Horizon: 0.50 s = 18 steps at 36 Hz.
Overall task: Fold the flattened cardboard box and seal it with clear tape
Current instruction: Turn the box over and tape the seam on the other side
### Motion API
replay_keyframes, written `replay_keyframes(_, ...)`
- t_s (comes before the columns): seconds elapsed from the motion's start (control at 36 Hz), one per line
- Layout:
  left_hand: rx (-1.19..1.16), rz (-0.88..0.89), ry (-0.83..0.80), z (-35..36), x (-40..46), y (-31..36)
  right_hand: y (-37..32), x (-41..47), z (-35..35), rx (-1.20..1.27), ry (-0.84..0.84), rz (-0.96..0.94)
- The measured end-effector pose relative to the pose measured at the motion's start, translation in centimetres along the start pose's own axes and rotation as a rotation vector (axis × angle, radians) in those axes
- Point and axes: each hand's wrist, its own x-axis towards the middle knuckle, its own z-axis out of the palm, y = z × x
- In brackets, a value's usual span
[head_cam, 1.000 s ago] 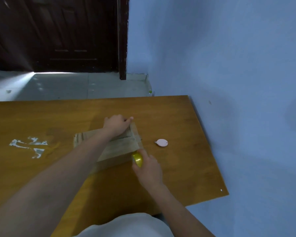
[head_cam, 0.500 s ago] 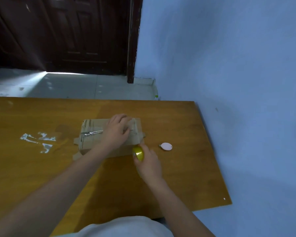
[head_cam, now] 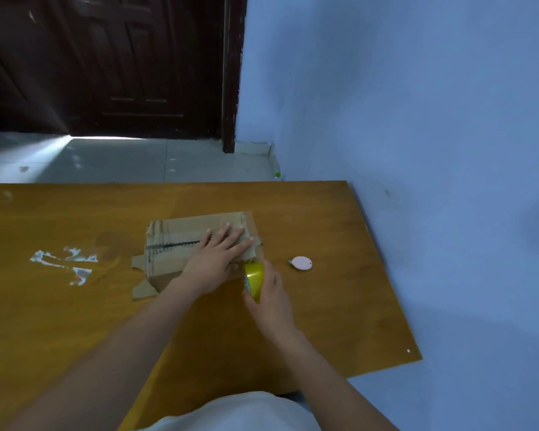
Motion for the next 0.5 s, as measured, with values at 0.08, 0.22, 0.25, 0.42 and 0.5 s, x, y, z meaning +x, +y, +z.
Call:
replay_keyframes(0.08,0.019,-0.017,-0.023,-0.1,0.0,0.3,-0.2,0.3,0.0,-0.055,-0.016,0.011)
replay_keyframes(0.22,0.006,-0.037,-0.012,-0.1,0.0,0.3,-0.7,0.6,0.0,-0.106,-0.04,0.057)
replay_keyframes(0.25,0.001,-0.039,-0.012,-0.1,0.0,0.3,-0.9,0.6,0.0,-0.121,-0.044,0.066)
replay_keyframes(0.42,0.0,-0.047,-0.015,-0.3,0.0,0.2,-1.4,1.1,-0.4,-0.169,-0.075,0.096)
replay_keyframes(0.5,-0.004,-0.046,-0.016,-0.3,0.0,0.2,-1.5,1.4,-0.5,-0.173,-0.092,0.094)
